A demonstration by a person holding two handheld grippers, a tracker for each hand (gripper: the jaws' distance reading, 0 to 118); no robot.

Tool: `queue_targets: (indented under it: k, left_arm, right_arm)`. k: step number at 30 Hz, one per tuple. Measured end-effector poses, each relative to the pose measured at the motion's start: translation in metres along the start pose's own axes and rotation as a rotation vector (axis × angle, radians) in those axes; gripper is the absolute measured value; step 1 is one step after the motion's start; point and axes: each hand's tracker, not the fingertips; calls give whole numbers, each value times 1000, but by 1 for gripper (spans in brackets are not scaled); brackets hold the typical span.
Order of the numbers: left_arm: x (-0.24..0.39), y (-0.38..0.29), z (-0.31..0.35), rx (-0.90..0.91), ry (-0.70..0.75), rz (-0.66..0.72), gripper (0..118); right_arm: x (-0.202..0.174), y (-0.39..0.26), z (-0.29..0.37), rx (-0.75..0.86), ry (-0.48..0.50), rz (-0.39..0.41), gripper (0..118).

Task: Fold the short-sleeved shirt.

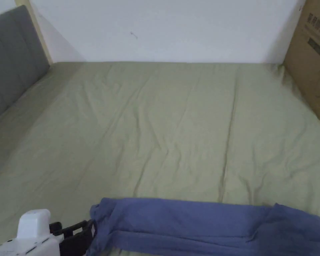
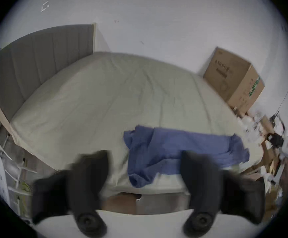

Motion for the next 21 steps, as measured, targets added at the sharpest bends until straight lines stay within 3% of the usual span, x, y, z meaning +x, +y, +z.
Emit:
queue_targets:
  k: [1, 2, 3, 4, 5, 6, 9, 11, 14, 15, 16, 18, 21]
  left_arm:
    - [3, 1, 9, 29, 4, 6, 12]
    - [7, 1, 13, 59, 24, -3, 0]
    - [9, 1, 15, 64, 38, -26, 0]
    - [6, 4, 10, 40, 11, -27, 0]
    - [4, 7, 5, -22, -79, -51, 0]
    - [1, 11, -1, -58, -120, -54, 0]
    - [-16, 16, -19, -115, -154, -50, 0]
    - [-36, 25, -41, -182, -219, -6, 0]
    - [-79, 34, -84, -364, -379, 184, 2]
    - [-95, 35, -99, -358, -392, 242, 13]
    - [-108, 34, -111, -364, -399, 307, 44]
    - [-128, 30, -137, -449, -548, 365, 118]
    - [-130, 14, -167, -487, -586, 492, 118]
  right_arm:
    - [-9, 1, 6, 28, -14, 3, 63]
    - [-19, 0, 10, 50, -31, 21, 15]
    - [-27, -3, 8, 46, -40, 29, 0]
    - [-32, -4, 8, 38, -30, 38, 0]
    - [-40, -1, 4, 17, 57, 34, 0]
    - [-47, 0, -1, -24, 86, 77, 0]
    - [-75, -7, -5, -29, 75, 182, 0]
    - [-82, -6, -7, -43, 105, 144, 0]
    - [-93, -8, -15, -91, 116, 154, 0]
    - [-96, -8, -17, -100, 118, 162, 0]
    - [-98, -7, -19, -107, 119, 163, 0]
    - [-100, -4, -24, -125, 133, 145, 0]
    - [-103, -3, -33, -151, 139, 143, 0]
